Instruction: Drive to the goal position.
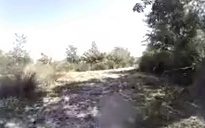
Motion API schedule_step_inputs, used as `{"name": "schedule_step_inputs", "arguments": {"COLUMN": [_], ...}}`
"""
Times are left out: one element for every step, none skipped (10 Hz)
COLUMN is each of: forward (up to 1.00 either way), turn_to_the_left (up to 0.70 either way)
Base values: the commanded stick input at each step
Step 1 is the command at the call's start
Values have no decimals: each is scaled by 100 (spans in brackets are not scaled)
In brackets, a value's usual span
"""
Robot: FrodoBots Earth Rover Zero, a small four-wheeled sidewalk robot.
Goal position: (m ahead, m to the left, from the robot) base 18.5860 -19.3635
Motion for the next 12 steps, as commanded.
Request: {"name": "schedule_step_inputs", "arguments": {"forward": [85,85,85,85,85,85,85,85,85,85,85,85], "turn_to_the_left": [0,0,0,0,0,0,0,0,0,0,0,0]}}
